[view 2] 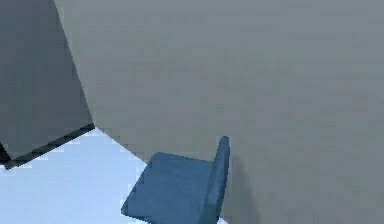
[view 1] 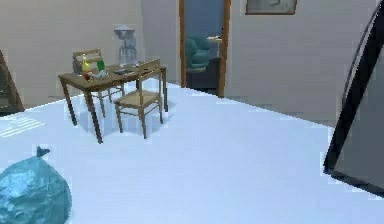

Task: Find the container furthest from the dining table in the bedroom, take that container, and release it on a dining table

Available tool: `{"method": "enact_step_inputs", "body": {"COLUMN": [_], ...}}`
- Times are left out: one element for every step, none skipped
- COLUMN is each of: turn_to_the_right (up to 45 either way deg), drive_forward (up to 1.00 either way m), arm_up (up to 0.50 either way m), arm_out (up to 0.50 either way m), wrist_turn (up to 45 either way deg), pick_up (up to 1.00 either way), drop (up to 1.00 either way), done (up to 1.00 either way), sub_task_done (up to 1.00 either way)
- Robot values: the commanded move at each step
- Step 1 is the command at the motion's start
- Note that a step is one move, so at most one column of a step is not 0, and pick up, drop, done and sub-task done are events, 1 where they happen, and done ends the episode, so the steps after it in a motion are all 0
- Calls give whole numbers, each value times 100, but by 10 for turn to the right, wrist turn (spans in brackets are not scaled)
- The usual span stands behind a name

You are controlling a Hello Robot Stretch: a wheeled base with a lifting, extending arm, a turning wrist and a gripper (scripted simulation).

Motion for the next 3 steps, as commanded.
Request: {"method": "enact_step_inputs", "body": {"turn_to_the_right": [0, 0, 0], "drive_forward": [100, 100, 100], "arm_up": [0, 0, 0], "arm_out": [0, 0, 0], "wrist_turn": [0, 0, 0], "pick_up": [0, 0, 0], "drop": [0, 0, 0], "done": [0, 0, 0], "sub_task_done": [0, 0, 0]}}
